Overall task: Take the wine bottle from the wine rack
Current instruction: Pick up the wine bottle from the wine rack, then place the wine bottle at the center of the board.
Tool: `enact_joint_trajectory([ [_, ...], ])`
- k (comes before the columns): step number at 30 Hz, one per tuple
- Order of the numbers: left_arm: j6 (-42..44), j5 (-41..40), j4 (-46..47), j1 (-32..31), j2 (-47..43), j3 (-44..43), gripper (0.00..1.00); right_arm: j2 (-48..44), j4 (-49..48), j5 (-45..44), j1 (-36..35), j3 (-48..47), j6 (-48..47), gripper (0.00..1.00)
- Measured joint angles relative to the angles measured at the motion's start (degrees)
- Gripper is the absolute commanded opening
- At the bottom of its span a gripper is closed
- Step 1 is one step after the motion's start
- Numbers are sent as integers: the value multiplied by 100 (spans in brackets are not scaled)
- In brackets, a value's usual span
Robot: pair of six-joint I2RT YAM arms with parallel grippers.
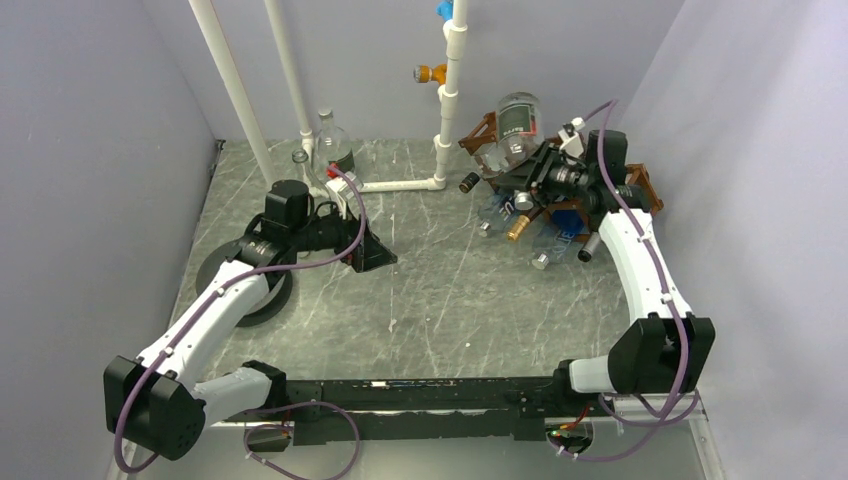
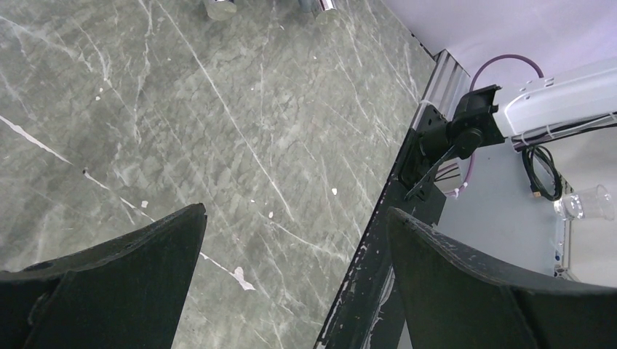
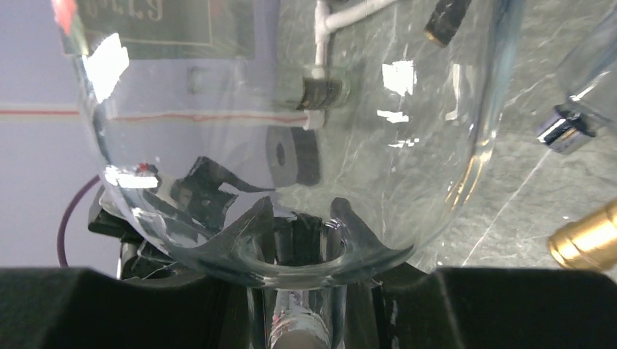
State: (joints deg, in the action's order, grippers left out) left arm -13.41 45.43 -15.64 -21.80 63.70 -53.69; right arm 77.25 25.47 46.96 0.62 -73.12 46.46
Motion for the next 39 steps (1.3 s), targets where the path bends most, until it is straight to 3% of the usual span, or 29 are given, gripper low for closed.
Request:
enact_joint_trajectory([
  [16, -284, -61, 271, 0, -223, 273, 99, 155, 90, 310, -1196, 260, -811, 0],
  [27, -278, -356, 474, 0, -619, 612, 99, 496, 944, 203, -1672, 522, -2041, 0],
  [35, -382, -621, 1224, -46, -1080, 1263, 99, 654, 1685, 70, -2122, 538, -3034, 0],
  [39, -234, -931, 1637, -361, -1353, 1569, 99, 844, 2011, -94, -2138, 535, -3469, 0],
])
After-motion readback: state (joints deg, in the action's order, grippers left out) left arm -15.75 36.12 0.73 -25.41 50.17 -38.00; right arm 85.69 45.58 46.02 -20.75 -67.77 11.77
